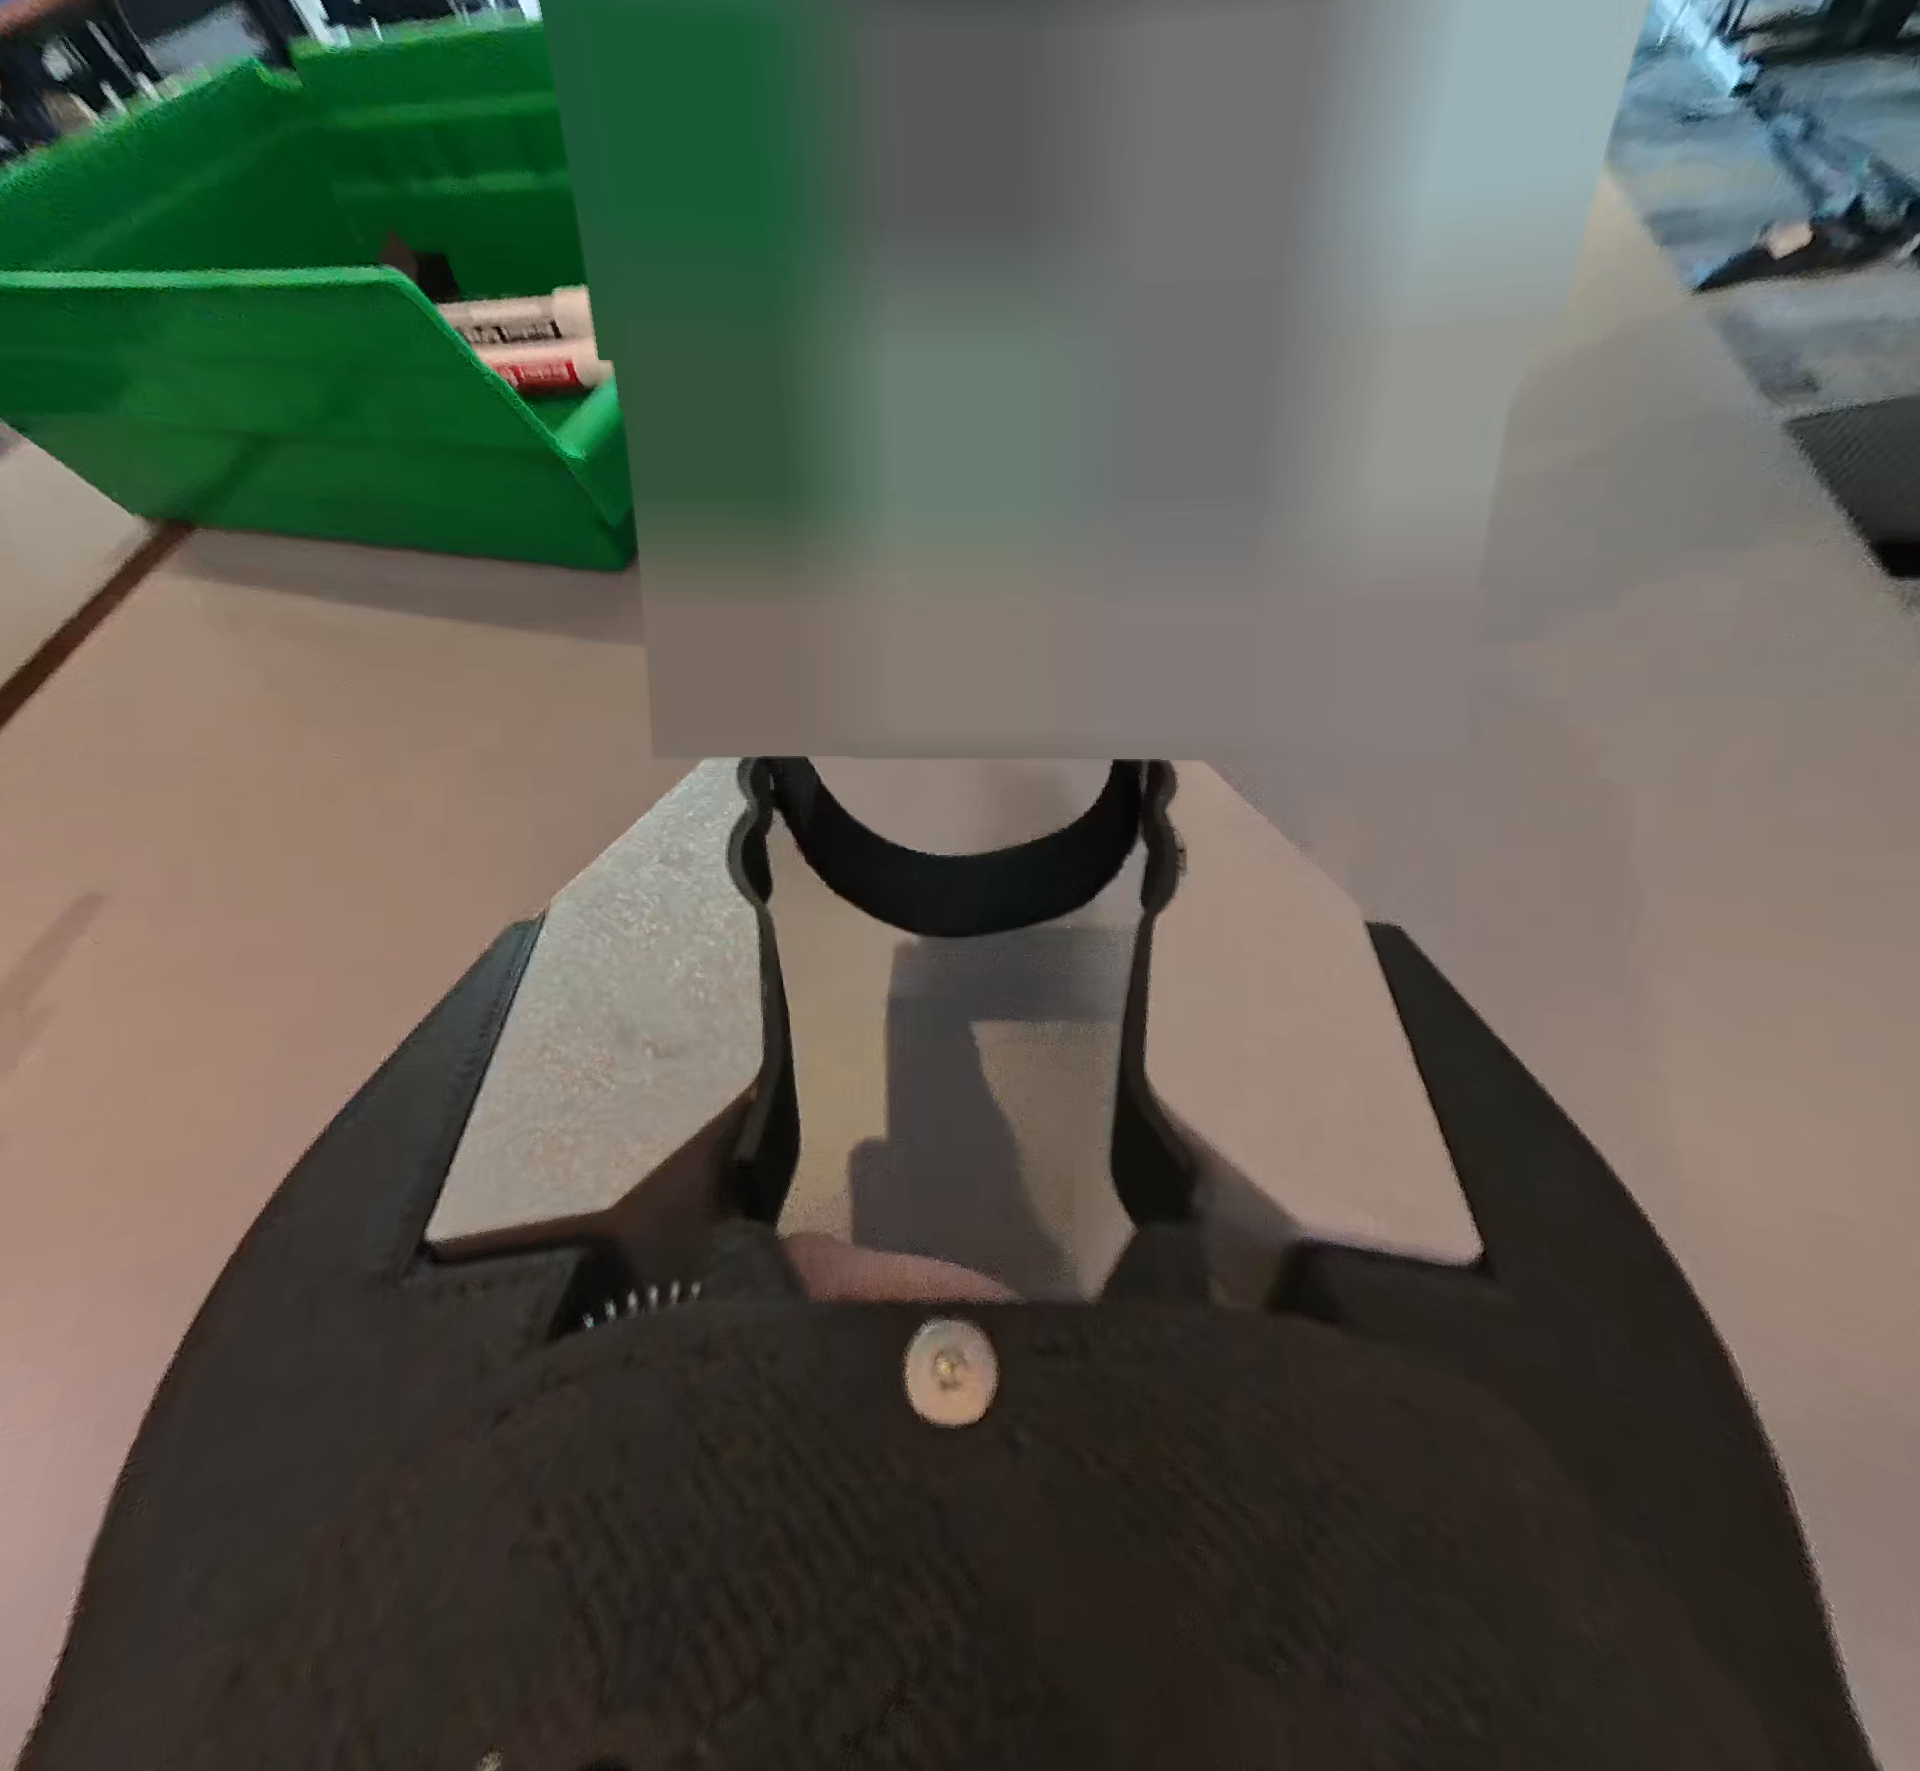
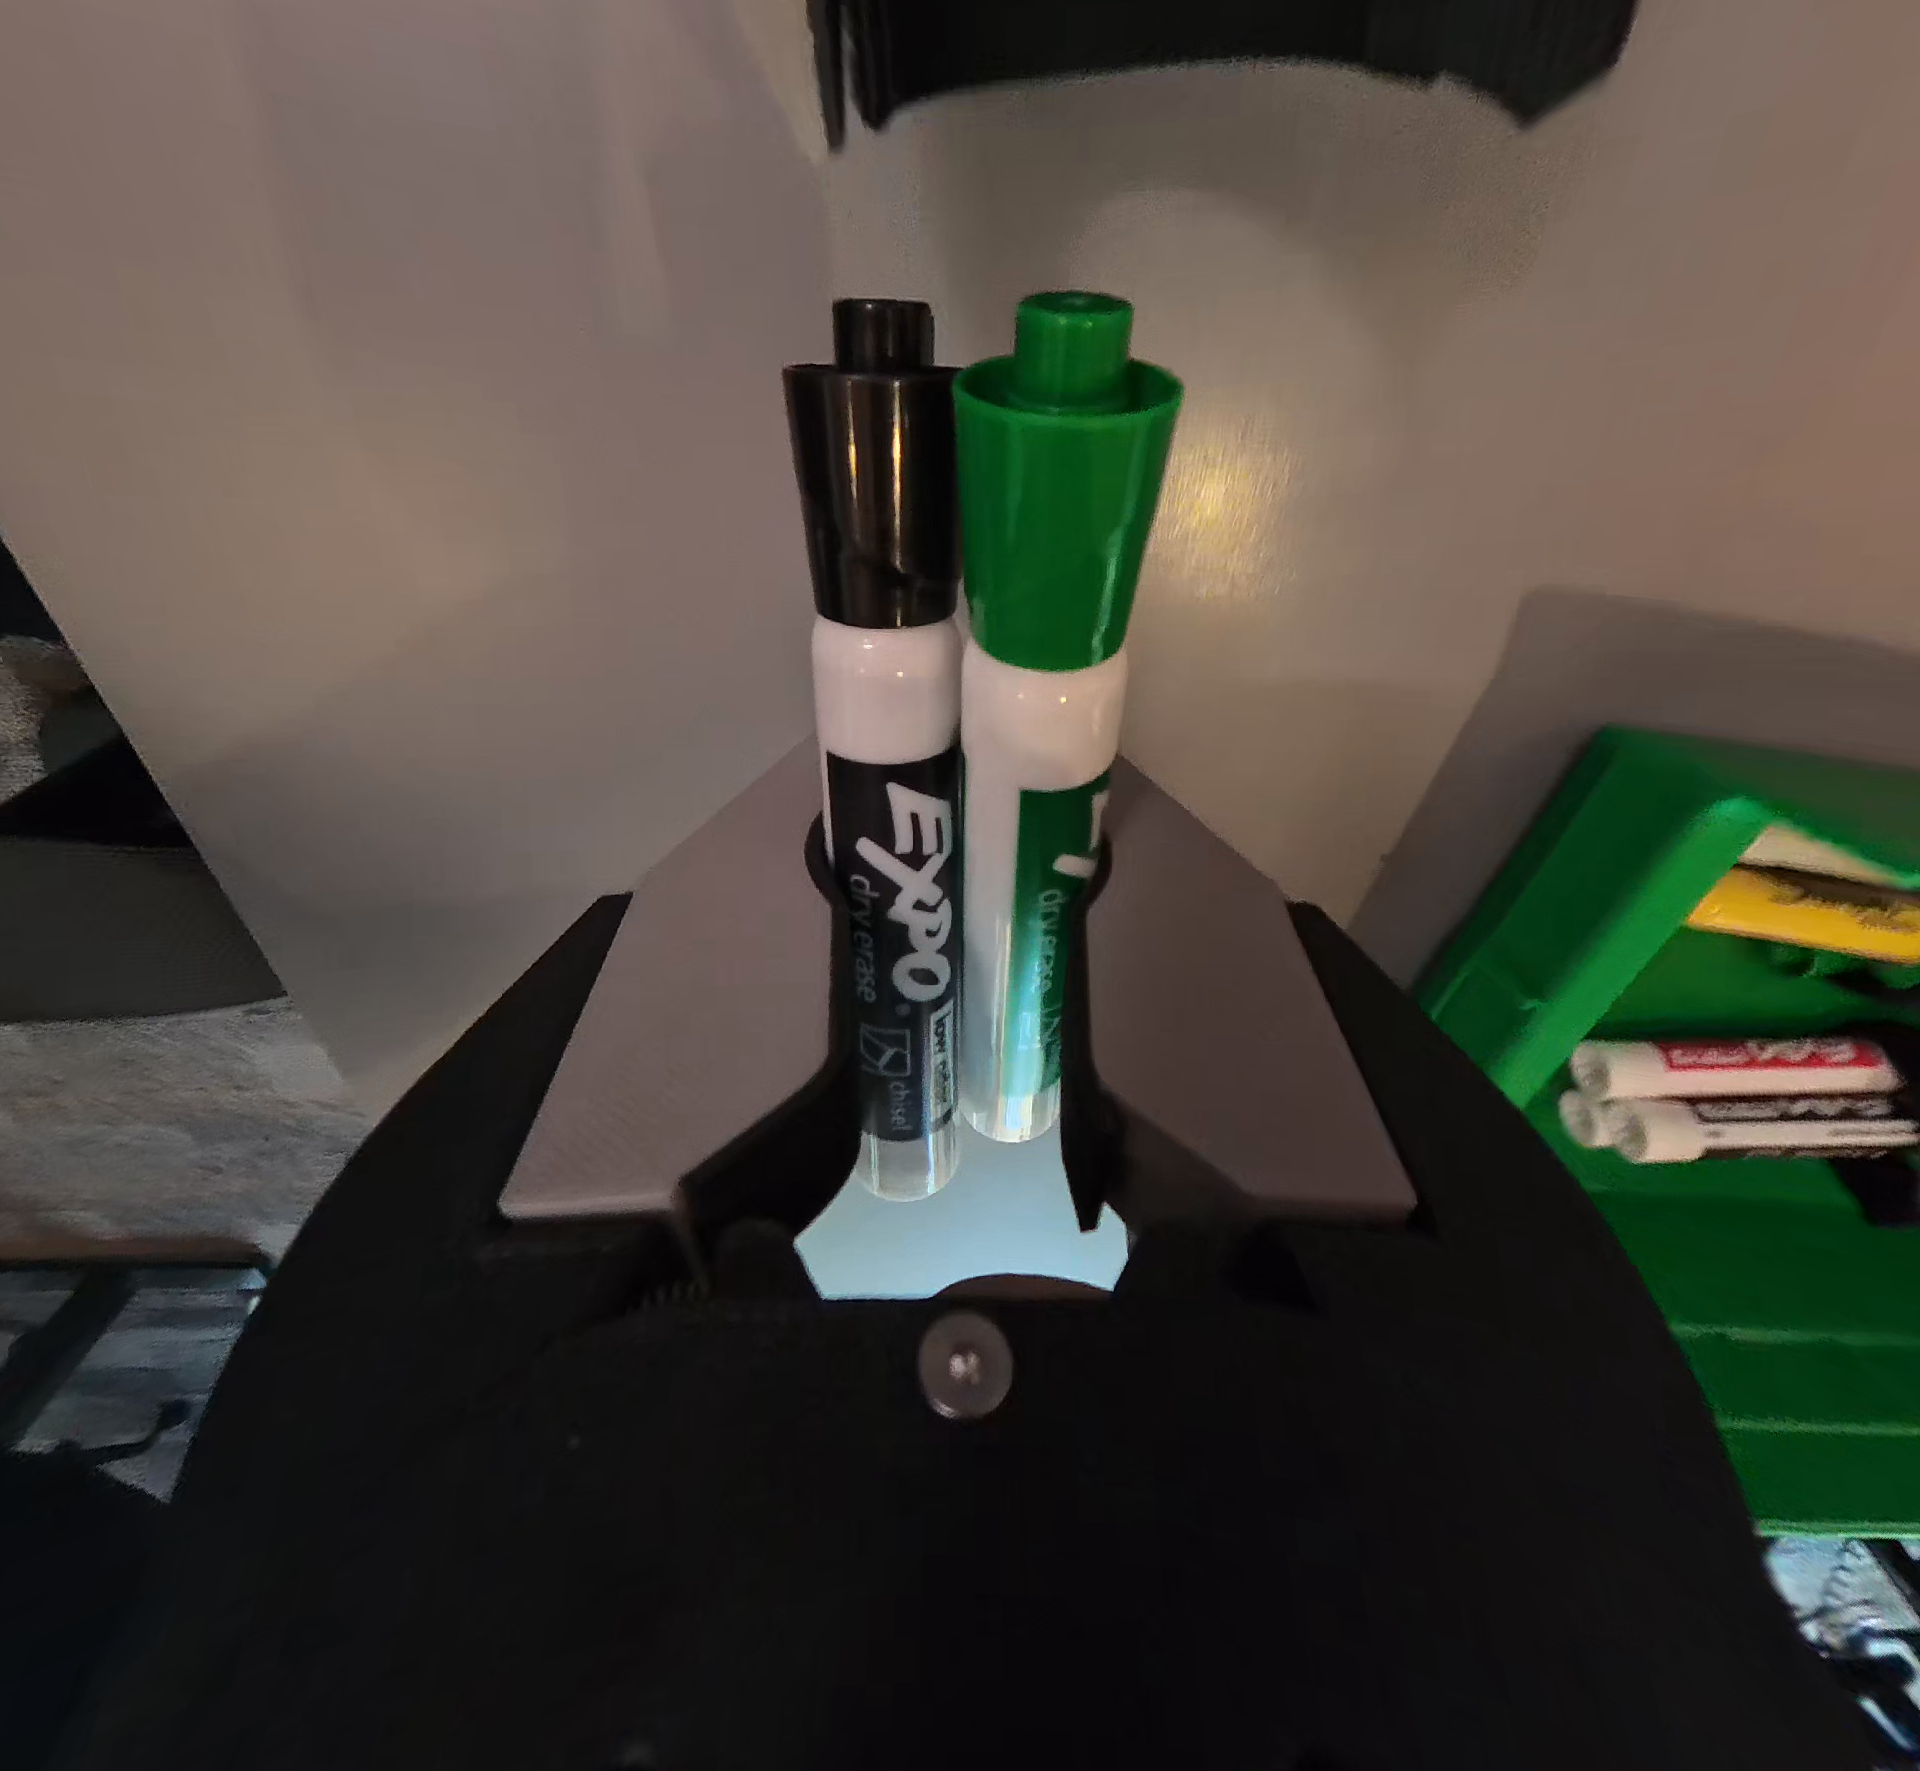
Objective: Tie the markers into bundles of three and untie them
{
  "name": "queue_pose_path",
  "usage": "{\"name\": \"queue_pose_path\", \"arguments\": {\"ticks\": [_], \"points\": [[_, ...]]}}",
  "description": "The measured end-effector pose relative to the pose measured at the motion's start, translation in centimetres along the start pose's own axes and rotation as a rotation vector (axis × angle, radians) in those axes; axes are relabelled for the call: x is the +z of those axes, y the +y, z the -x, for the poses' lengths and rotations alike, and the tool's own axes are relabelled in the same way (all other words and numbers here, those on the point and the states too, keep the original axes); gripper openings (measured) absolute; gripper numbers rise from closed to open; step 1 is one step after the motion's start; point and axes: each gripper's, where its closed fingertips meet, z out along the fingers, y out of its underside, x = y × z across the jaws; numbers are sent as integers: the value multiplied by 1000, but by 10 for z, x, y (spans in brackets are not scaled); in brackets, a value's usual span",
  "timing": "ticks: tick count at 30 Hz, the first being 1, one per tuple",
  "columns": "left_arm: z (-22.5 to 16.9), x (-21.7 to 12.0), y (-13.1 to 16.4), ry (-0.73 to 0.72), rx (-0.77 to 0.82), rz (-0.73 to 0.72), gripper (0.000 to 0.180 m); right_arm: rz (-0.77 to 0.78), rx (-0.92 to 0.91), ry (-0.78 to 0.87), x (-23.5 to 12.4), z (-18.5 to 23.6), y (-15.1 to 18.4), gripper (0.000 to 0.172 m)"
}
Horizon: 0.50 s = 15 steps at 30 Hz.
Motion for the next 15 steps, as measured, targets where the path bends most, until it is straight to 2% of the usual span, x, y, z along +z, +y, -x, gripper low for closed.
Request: {"name": "queue_pose_path", "arguments": {"ticks": [8,11,15], "points": [[-3,19,15,29,-30,158,80,49,105,-18,18,8,61,37],[0,19,-2,-5,-13,137,81,36,131,-26,22,11,74,37],[-10,27,-40,19,-13,65,68,36,151,-25,24,13,87,37]]}}
